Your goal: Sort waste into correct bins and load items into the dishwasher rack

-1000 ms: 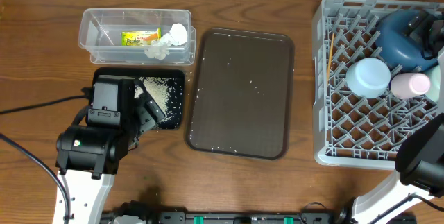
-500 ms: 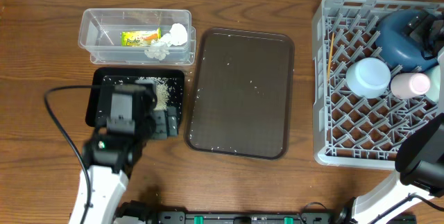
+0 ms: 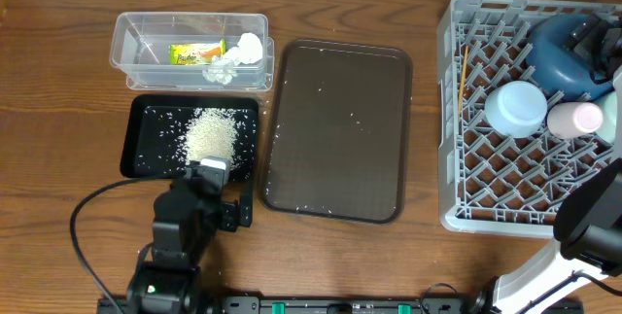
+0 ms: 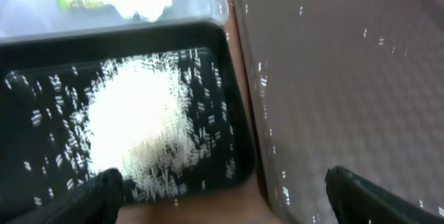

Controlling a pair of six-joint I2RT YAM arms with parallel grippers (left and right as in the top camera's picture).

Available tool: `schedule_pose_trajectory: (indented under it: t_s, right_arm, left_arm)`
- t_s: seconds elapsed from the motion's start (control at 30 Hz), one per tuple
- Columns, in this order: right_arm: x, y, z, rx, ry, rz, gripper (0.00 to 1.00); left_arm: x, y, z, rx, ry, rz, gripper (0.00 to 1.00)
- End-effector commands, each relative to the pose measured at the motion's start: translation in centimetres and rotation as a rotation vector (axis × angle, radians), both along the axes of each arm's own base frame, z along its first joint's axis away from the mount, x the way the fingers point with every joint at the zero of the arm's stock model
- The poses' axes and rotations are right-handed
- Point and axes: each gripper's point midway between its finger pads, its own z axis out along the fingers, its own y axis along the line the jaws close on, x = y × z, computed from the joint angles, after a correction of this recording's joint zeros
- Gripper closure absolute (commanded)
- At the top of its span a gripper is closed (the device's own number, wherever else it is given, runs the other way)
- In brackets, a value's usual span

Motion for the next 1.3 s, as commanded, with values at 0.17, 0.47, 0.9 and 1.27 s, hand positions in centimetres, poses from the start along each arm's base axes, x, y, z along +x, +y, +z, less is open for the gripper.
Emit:
schedule_pose_trajectory:
  t_s: [0.17,0.47,0.9,1.27]
  right_arm:
    - [0.0,0.0,-0.6,0.005,0.010,-0.016,0.01]
    - [0.0,0.0,-0.6,0.005,0.010,-0.016,0.01]
    - [0.0,0.0,-0.6,0.005,0.010,-0.015,0.01]
    - [0.0,0.0,-0.6,0.005,0.010,-0.015,0.01]
  left_arm:
    - [0.5,1.0,3.4,-0.014,-0.259,0.034,0.05]
    - [1.2,2.8,2.9,-0.014,-0.414,0.109,0.05]
    - [0.6,5.2,2.2,0.011,-0.413,0.211,0.05]
    - [0.6,5.4,2.2,0.015,-0.410,0.224,0.05]
